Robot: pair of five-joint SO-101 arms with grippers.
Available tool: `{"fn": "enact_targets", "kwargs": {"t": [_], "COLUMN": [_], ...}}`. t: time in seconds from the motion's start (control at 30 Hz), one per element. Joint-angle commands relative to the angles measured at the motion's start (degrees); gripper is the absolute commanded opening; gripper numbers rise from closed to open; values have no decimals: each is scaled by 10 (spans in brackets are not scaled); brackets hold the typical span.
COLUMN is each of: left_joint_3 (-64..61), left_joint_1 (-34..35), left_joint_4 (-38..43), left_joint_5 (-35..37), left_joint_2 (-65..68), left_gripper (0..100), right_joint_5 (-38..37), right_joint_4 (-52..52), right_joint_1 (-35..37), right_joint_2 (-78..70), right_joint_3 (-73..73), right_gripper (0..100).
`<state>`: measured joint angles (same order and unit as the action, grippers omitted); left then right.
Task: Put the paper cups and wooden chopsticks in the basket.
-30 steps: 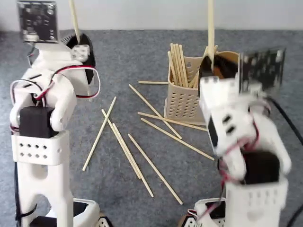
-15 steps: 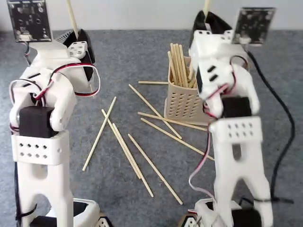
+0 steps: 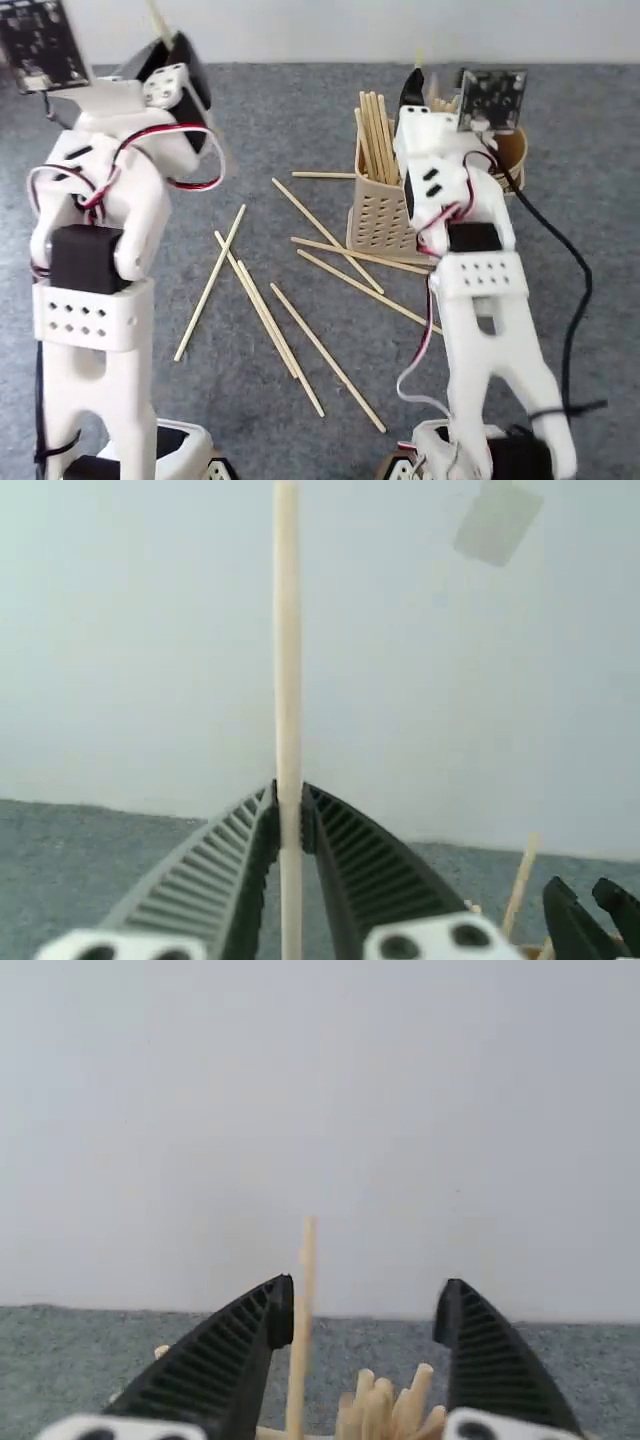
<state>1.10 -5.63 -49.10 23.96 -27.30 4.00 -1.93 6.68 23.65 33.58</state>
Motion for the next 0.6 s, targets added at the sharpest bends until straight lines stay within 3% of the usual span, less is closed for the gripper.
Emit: {"fn": "enact_targets", "kwargs": {"t": [0.0,0.13,0.33,0.43,0.57], "left_joint_3": [-15,-82,-197,-200,-167], "left_joint_1": [-47,-94,-135,-149,-178], "left_joint_4": [60,176,410,452,436], "left_joint_5": [8,8,8,8,11], "left_joint_2": [-22,-21,9,61,127], "left_gripper": [13,13,13,13,14], "right_joint_5": [-7,-7,-6,0,24], "right_joint_4": [13,-24,-247,-375,-489], "right_joint_1": [-7,-7,-7,-3,-7], "right_joint_2": [105,217,376,432,492], "right_joint_3": [28,100,150,158,177], "right_gripper": [284,284,284,284,284]}}
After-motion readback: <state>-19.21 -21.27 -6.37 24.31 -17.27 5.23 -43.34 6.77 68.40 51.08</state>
